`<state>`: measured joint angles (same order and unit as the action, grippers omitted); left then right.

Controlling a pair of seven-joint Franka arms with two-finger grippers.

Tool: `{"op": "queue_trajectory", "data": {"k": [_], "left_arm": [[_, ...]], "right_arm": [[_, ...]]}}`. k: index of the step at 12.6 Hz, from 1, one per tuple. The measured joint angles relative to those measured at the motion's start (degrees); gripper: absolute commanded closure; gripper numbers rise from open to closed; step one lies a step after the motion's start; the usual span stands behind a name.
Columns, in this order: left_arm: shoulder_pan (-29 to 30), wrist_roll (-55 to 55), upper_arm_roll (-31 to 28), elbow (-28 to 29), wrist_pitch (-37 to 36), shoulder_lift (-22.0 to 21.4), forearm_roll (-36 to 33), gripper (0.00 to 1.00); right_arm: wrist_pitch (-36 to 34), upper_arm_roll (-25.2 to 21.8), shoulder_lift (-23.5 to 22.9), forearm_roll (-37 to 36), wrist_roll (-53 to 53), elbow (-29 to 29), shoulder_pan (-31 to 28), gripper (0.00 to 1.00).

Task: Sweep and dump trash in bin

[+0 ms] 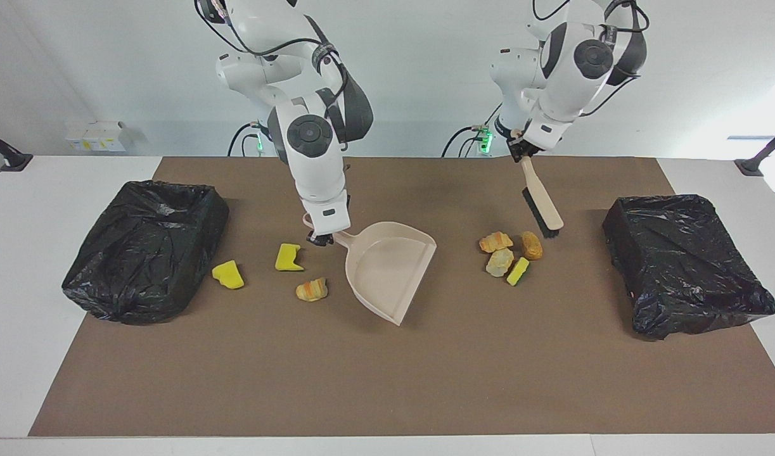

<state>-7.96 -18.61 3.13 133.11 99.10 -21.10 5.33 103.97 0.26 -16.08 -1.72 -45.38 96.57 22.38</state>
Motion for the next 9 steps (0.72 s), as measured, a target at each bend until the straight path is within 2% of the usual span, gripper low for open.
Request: {"op": "queue_trajectory", "data": {"k": [3, 9], "left_arm": [[7.3, 10.1, -0.1, -0.1, 3.8, 2.6, -2.2, 1.0], [7.7, 12.1, 1.1, 0.7, 8.7, 8.6, -2.5, 1.0]], "right_arm": [[0.3, 0.2, 2.7, -5.9, -3.4, 4.9, 2.5, 1.0], [13.3, 0.2, 3.2, -8.6, -7.5, 13.0, 3.6, 1.0]]}}
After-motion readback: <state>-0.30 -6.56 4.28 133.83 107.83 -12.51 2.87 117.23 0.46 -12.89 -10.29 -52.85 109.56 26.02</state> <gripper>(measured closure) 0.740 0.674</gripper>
